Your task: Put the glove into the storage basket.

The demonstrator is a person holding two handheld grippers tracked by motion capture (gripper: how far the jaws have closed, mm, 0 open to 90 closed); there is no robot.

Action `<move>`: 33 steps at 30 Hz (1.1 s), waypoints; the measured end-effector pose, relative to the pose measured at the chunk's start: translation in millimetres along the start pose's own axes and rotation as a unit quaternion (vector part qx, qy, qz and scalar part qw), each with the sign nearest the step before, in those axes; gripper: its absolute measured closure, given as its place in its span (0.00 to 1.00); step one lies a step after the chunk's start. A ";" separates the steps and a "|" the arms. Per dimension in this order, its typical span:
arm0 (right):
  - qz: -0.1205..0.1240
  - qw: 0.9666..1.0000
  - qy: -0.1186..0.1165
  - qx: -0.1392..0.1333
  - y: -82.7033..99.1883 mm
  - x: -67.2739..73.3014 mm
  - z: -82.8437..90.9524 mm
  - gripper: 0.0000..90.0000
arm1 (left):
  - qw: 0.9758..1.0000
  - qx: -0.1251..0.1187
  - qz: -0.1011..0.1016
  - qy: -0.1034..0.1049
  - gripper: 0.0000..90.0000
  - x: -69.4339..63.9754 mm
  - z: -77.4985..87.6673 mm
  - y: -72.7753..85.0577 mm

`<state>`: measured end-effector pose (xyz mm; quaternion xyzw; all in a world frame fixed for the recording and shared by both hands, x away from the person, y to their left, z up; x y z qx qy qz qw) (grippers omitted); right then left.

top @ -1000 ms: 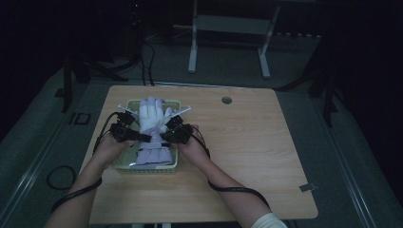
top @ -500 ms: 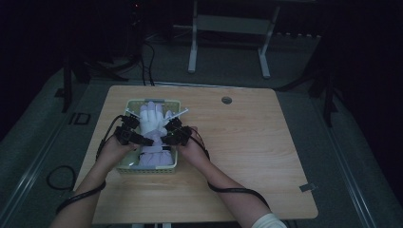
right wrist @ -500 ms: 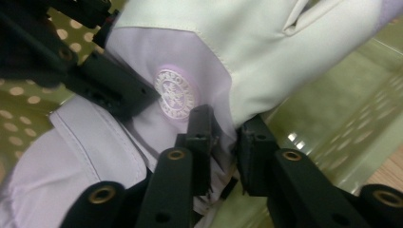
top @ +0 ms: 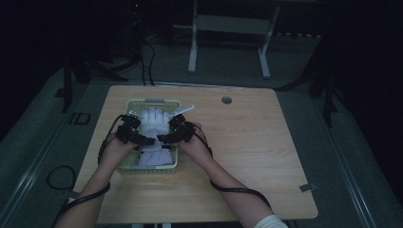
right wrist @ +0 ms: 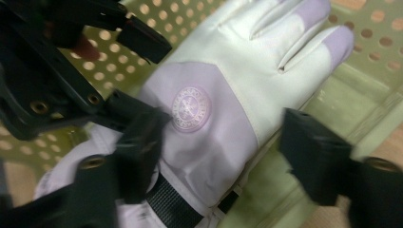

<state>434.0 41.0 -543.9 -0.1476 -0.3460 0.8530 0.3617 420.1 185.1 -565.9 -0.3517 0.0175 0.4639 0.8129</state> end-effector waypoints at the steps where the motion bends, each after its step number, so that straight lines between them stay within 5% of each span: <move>1: 0.005 1.000 -0.005 -0.006 -0.9 -0.6 2.2 0.27 | 1.000 -0.012 -0.005 -0.002 0.15 -1.0 1.0 -1.3; 4: 0.019 1.000 -0.016 -0.017 -1.8 -3.2 8.2 0.23 | 0.999 -0.038 -0.011 0.007 0.04 -5.7 4.4 -4.5; 9: 0.027 0.999 -0.029 -0.030 -0.7 -8.1 16.3 0.20 | 0.996 -0.084 -0.020 0.019 0.02 -14.9 12.7 -9.4; 23: 0.032 0.998 -0.034 -0.046 7.2 -26.0 35.4 0.17 | 0.992 -0.106 -0.049 0.045 0.02 -52.6 12.8 -13.9; 33: 0.034 0.998 -0.026 -0.052 19.9 -46.4 51.9 0.16 | 0.986 -0.131 -0.076 0.065 0.02 -82.5 11.4 -21.0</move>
Point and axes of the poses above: each handheld gripper's, and its own axes: z roughly backward along the jaws, y roughly out of its underside, x roughly to its left, the point moved 6 cm from there along -z, roughly forward along the jaws, and after that the axes turned 14 degrees about y, right-handed, at the moved point
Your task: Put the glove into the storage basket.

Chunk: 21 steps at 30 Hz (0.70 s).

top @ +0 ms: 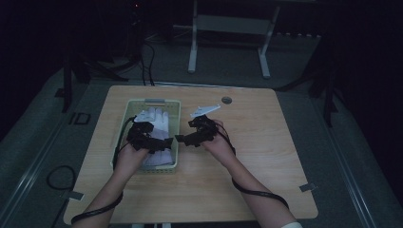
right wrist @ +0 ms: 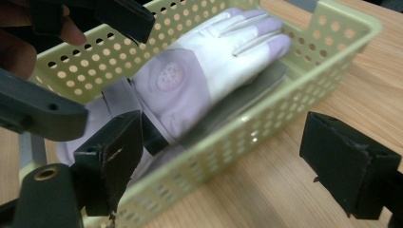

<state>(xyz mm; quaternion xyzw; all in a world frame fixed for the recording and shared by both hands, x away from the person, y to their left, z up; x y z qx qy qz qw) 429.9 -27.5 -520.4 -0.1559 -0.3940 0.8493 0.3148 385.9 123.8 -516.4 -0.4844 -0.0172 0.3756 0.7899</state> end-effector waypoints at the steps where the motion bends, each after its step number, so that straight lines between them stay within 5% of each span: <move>1: -0.001 1.000 0.002 0.000 2.2 -2.3 2.0 0.16 | 1.000 -0.005 -0.002 0.006 0.02 -3.1 -1.6 -0.9; 3: -0.004 1.000 0.004 0.000 7.3 -6.9 5.4 0.16 | 0.999 -0.021 -0.009 0.036 0.02 -11.1 -4.5 -3.4; 15: -0.013 1.000 0.021 -0.004 39.3 -28.8 23.0 0.16 | 0.996 -0.014 -0.068 0.055 0.02 -56.1 -27.6 -10.8; 21: -0.006 1.000 0.028 -0.004 52.6 -37.3 34.9 0.16 | 0.993 -0.008 -0.078 0.087 0.02 -78.7 -44.2 -12.1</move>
Point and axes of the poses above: each handheld gripper's, and its own axes: z roughly backward along the jaws, y roughly out of its underside, x roughly to its left, the point moved 6 cm from there along -z, roughly forward along the jaws, and after that the axes turned 14 degrees about y, right-handed, at the moved point
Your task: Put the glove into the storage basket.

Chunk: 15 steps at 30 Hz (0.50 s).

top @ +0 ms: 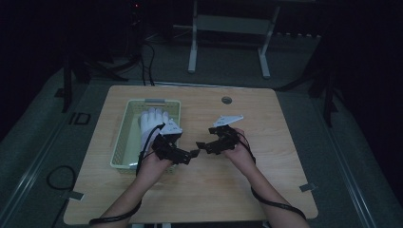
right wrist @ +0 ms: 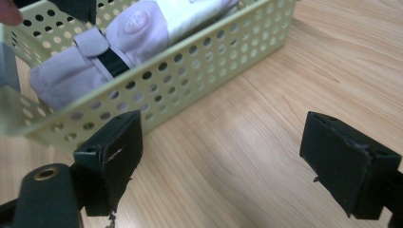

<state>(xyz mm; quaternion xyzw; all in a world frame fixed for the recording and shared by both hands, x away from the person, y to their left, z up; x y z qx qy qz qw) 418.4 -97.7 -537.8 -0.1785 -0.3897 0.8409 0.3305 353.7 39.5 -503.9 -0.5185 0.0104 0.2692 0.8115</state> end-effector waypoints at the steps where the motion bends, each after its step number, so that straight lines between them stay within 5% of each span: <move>1: -0.001 1.000 0.001 0.000 2.2 -2.2 2.8 0.16 | 1.000 -0.001 0.001 0.006 0.02 -2.4 -2.8 0.2; 15: -0.001 1.000 0.014 0.011 37.9 -23.3 23.5 0.16 | 0.997 0.029 -0.014 0.066 0.02 -32.4 -50.7 18.7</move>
Point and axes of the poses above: each handheld gripper's, and its own axes: z roughly backward along the jaws, y roughly out of its underside, x roughly to its left, the point moved 6 cm from there along -z, roughly forward along the jaws, and after that the axes turned 14 degrees about y, right-handed, at the moved point
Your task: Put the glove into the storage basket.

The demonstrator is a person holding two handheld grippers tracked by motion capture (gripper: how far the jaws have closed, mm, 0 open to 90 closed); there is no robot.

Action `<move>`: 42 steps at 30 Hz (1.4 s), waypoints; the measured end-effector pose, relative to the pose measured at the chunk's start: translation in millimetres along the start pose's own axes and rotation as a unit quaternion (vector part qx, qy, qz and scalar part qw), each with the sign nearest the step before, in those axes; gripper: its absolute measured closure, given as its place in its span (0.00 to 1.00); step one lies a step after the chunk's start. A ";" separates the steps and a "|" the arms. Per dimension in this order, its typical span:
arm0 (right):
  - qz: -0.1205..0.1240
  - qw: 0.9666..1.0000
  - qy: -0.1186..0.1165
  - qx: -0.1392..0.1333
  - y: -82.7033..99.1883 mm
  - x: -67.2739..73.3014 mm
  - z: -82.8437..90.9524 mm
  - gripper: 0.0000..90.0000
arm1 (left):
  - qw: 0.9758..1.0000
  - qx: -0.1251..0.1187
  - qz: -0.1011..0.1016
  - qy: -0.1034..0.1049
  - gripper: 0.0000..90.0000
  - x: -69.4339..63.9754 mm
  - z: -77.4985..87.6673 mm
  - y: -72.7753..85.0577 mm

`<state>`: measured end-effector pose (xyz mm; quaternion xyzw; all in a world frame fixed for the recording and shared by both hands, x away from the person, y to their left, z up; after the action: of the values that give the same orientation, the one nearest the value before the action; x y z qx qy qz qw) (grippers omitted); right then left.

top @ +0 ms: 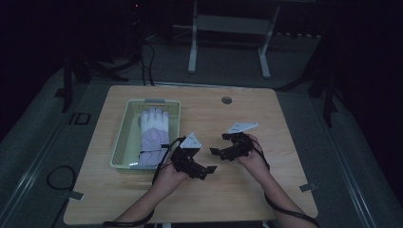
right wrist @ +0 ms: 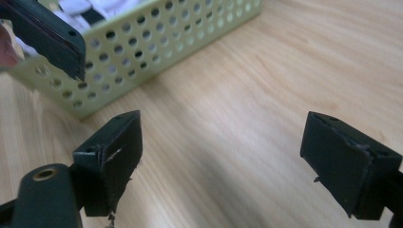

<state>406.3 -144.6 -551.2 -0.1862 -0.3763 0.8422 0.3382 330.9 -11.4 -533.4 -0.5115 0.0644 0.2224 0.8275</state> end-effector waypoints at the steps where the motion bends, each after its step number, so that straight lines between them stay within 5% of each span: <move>1: 0.004 1.000 0.001 0.000 4.6 -0.9 1.1 0.16 | 1.000 0.001 -0.001 0.002 0.02 -0.8 -1.9 0.9; 17: -0.001 1.000 0.000 -0.007 54.1 -13.5 15.1 0.16 | 0.997 0.037 -0.040 0.049 0.02 -16.6 -52.3 22.3; 22: -0.004 1.000 -0.003 -0.019 64.3 -16.5 22.1 0.16 | 0.996 0.050 -0.038 0.057 0.02 -20.1 -64.4 28.9; 36: -0.002 1.000 0.026 -0.011 98.4 -32.7 44.4 0.16 | 0.995 0.012 -0.034 0.091 0.02 -25.2 -76.5 38.9; 42: -0.009 0.999 0.035 -0.020 108.0 -38.5 55.5 0.15 | 0.996 0.015 -0.036 0.085 0.02 -25.5 -79.4 41.1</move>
<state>355.3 -252.8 -595.0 -0.2191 -0.3827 0.8245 0.3545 300.0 -73.0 -595.7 -0.5182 0.1199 0.1471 0.8339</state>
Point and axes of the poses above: each handheld gripper's, and its own axes: z roughly backward along the jaws, y roughly out of its underside, x roughly to its left, the point moved 6 cm from there along -z, roughly forward along the jaws, and after that the axes turned 14 degrees about y, right-handed, at the moved point
